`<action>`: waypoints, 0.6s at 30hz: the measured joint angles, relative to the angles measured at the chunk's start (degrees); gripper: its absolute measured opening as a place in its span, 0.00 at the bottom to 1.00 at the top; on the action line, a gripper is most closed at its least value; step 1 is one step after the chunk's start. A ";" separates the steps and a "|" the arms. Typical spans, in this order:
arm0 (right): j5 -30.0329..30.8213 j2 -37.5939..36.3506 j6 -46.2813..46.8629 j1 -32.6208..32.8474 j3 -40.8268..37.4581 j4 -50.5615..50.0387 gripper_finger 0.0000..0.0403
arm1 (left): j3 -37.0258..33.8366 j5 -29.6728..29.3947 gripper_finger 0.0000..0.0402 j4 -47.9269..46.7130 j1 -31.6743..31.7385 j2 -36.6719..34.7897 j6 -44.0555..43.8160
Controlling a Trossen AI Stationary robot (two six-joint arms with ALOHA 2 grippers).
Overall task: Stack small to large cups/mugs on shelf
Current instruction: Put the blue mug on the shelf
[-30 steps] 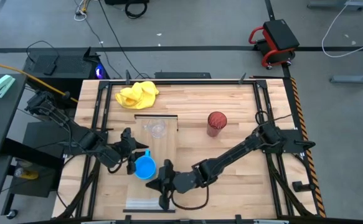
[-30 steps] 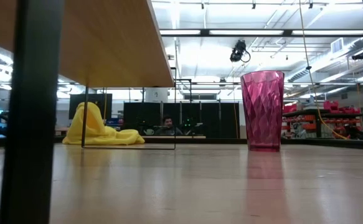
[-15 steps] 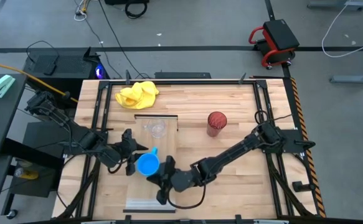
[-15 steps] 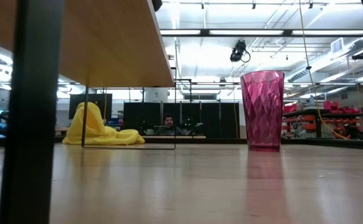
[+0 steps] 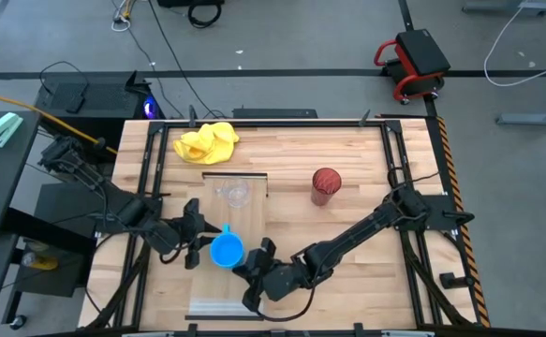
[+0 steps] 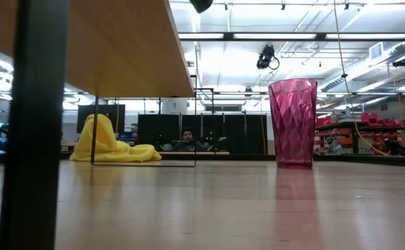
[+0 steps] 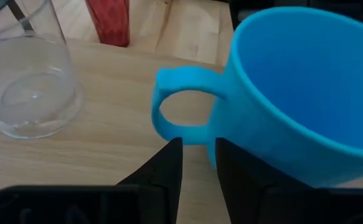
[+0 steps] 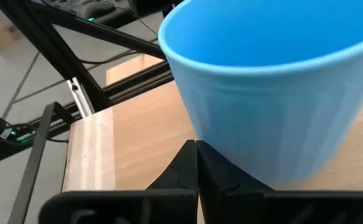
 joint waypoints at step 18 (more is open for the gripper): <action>7.08 -1.06 5.79 1.12 -0.02 -6.41 0.01 | -0.04 0.70 0.24 -2.54 -5.39 0.00 -5.44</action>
